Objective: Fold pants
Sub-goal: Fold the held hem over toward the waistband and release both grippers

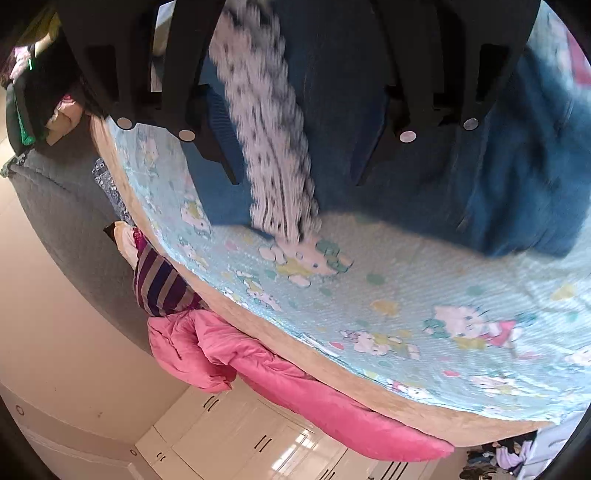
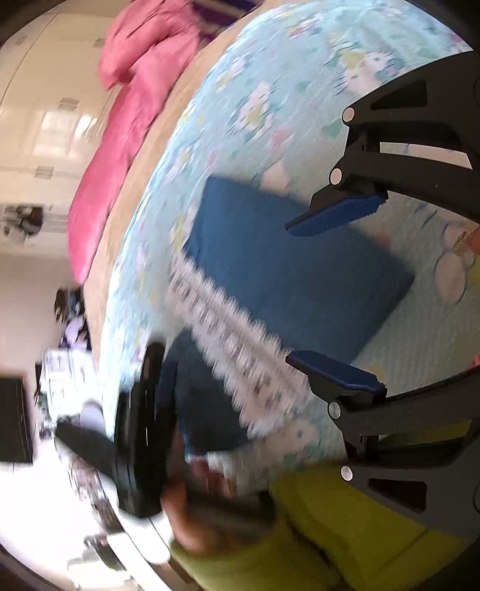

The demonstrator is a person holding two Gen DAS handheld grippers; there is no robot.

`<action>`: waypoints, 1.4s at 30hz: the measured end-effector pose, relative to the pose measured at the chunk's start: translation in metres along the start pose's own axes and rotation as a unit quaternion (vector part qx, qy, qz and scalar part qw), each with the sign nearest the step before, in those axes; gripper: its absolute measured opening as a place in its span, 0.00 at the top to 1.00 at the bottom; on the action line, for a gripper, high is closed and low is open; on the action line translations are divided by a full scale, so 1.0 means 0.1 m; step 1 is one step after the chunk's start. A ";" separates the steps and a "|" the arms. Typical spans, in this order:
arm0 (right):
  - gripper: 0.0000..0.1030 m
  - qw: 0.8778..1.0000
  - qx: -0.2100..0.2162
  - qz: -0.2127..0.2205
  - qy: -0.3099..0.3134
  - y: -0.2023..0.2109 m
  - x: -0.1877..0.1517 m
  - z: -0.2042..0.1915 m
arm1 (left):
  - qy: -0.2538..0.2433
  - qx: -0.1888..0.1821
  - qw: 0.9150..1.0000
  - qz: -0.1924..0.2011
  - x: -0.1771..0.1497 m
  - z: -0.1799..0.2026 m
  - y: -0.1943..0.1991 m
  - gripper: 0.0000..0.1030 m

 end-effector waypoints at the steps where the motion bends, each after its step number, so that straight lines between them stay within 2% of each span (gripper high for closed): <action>1: 0.45 1.000 -0.003 -0.002 -0.006 -0.01 -0.03 0.03 | 0.001 -0.001 1.000 0.000 -0.07 0.00 0.05 0.43; 6: 0.45 1.000 -0.007 -0.002 -0.027 -0.04 -0.05 0.15 | 0.012 -0.026 0.999 -0.021 -0.45 0.08 0.22 0.43; 10: 0.45 1.000 -0.004 0.003 -0.023 -0.05 -0.02 0.11 | 0.027 -0.066 0.995 -0.065 -0.73 0.23 0.10 0.43; 14: 0.45 1.000 -0.003 0.006 -0.015 0.01 -0.05 0.08 | 0.033 -0.048 0.993 -0.100 -0.91 0.27 -0.10 0.43; 21: 0.45 1.000 0.000 0.004 -0.027 -0.02 -0.09 0.13 | 0.042 -0.033 0.993 -0.108 -0.94 0.29 -0.25 0.40; 23: 0.45 1.000 0.004 0.002 -0.027 -0.04 -0.09 0.11 | 0.048 -0.047 0.992 -0.106 -0.95 0.32 -0.30 0.43; 24: 0.45 1.000 0.007 0.001 -0.027 -0.06 -0.08 0.09 | 0.048 -0.050 0.992 -0.105 -0.95 0.33 -0.32 0.48; 25: 0.45 1.000 0.008 0.000 -0.025 -0.08 -0.08 0.08 | 0.046 -0.050 0.992 -0.107 -0.95 0.35 -0.34 0.67; 26: 0.45 1.000 0.009 -0.003 -0.024 -0.10 -0.08 0.06 | 0.046 -0.051 0.992 -0.109 -0.96 0.35 -0.36 0.77; 28: 0.45 1.000 0.014 -0.010 -0.021 -0.14 -0.06 0.02 | 0.052 -0.058 0.991 -0.111 -0.97 0.32 -0.34 0.79; 33: 0.45 1.000 0.015 0.005 0.006 -0.10 0.13 -0.14 | 0.020 -0.024 0.996 -0.083 -0.85 0.31 -0.07 0.79; 35: 0.45 1.000 0.015 -0.008 0.009 -0.16 0.13 -0.16 | 0.017 -0.003 0.996 -0.091 -0.87 0.26 -0.10 0.78; 36: 0.45 1.000 0.017 -0.019 0.008 -0.21 0.10 -0.17 | 0.021 -0.001 0.995 -0.097 -0.90 0.23 -0.15 0.77; 37: 0.45 0.999 0.018 -0.031 0.006 -0.26 0.06 -0.17 | 0.024 0.000 0.994 -0.103 -0.92 0.20 -0.17 0.71; 40: 0.45 0.998 0.013 -0.066 0.001 -0.40 -0.10 -0.11 | 0.023 -0.002 0.994 -0.108 -0.93 0.19 -0.21 0.67; 42: 0.45 0.997 0.023 -0.067 -0.008 -0.42 -0.18 -0.08 | 0.018 -0.001 0.994 -0.108 -0.92 0.20 -0.21 0.64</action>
Point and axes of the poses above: each gripper's, at about its wrist camera, not at the fingertips, and y roughly against the way its jaws point, z to its right, x to its top, the point moved 9 cm from there along -y, roughly the way its jaws point, and after that the axes turned 12 degrees about -z, right-handed, at the moved point
